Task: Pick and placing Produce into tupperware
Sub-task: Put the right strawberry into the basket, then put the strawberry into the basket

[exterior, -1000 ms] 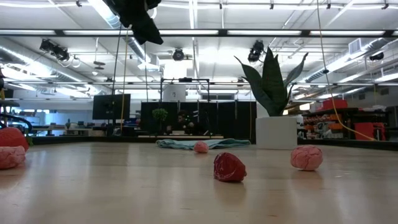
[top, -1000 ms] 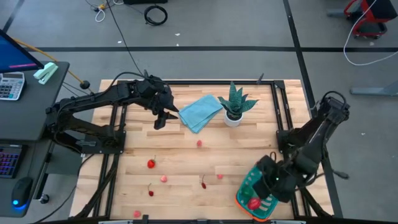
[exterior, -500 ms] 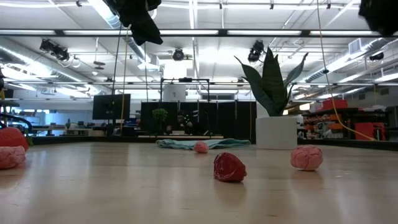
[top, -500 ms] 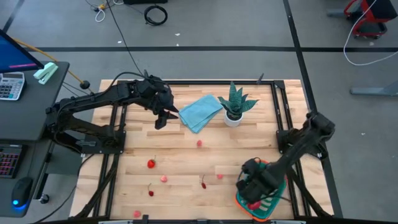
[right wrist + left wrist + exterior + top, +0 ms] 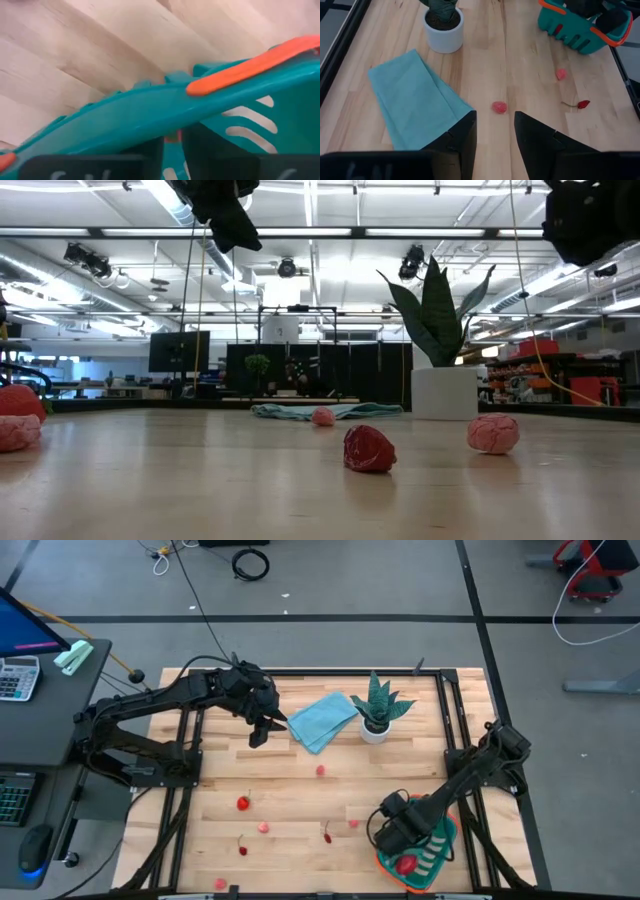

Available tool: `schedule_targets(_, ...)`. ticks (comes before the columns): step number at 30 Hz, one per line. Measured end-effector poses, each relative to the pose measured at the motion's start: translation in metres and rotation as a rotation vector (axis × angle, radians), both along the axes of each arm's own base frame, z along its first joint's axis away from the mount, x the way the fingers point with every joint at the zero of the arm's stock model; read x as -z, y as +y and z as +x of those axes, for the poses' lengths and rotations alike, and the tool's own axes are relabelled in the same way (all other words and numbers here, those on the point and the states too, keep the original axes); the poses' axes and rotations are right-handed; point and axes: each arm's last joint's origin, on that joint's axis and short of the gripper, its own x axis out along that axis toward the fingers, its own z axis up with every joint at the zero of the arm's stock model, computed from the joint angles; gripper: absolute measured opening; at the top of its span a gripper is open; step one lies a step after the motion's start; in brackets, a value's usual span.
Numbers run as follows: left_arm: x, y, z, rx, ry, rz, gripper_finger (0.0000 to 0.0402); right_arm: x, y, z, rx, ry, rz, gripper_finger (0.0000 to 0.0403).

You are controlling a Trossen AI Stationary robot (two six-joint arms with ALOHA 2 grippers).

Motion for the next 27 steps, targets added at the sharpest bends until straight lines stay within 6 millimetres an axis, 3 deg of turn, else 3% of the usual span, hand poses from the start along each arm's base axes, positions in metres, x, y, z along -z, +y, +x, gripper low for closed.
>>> schedule_targets(7,0.000,0.000,0.000,-0.001,-0.001,0.000,0.0131,-0.020,-0.006,-0.003,0.016,-0.049,0.064,0.0092)
schedule_targets(17,0.001,0.000,-0.001,-0.077,0.017,-0.093,0.0139,-0.083,-0.026,-0.027,0.097,-0.296,0.144,0.0090)
schedule_targets(21,0.007,-0.002,-0.007,-0.109,0.109,-0.147,0.0133,-0.101,-0.041,-0.031,0.049,-0.550,-0.088,0.0090)
schedule_targets(27,0.022,-0.011,-0.025,-0.139,0.355,-0.232,0.0127,-0.120,-0.059,-0.030,-0.036,-0.877,-0.662,0.0088)
